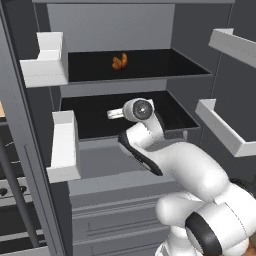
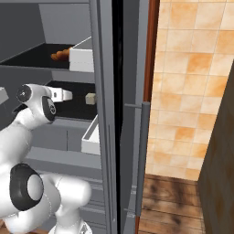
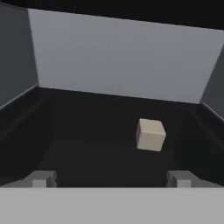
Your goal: Move the tofu and hotdog bun from the top shelf to the second highest shelf to make space. Then, place the pitcher from the counter on the cleared top shelf.
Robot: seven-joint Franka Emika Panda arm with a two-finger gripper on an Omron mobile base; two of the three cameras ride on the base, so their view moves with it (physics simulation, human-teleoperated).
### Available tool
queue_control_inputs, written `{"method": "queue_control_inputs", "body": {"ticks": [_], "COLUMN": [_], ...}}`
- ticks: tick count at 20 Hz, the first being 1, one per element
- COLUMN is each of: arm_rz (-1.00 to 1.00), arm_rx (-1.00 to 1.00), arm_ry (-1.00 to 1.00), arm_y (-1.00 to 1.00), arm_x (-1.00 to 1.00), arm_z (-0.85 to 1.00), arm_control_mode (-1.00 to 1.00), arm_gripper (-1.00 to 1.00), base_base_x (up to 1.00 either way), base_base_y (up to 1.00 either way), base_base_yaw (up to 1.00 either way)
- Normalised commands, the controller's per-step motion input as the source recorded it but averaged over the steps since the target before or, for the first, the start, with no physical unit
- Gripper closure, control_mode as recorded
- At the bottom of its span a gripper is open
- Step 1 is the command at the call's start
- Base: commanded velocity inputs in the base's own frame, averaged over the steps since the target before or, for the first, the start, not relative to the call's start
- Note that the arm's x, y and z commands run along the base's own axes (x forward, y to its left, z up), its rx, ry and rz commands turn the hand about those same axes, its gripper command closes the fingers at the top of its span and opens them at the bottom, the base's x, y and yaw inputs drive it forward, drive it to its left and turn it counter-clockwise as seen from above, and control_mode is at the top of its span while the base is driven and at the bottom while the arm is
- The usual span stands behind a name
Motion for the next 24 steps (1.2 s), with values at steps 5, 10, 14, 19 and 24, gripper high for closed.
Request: {"method": "queue_control_inputs", "body": {"ticks": [5,10,14,19,24], "arm_rz": [0.00,0.00,0.00,-0.02,-0.05], "arm_rx": [0.07,0.10,0.03,0.00,0.00], "arm_ry": [0.07,0.04,0.00,0.00,0.00], "arm_y": [0.18,0.06,0.01,0.00,0.00], "arm_x": [-0.49,-0.25,-0.01,0.00,0.09], "arm_z": [0.74,0.89,0.85,0.57,0.06], "arm_control_mode": [-1.00,-1.00,-1.00,-1.00,-1.00], "arm_gripper": [-1.00,-1.00,-1.00,-1.00,-1.00], "base_base_x": [0.00,0.00,0.00,0.00,0.00], "base_base_y": [0.00,0.00,0.00,0.00,0.00], "base_base_yaw": [0.00,0.00,0.00,0.00,0.00]}}
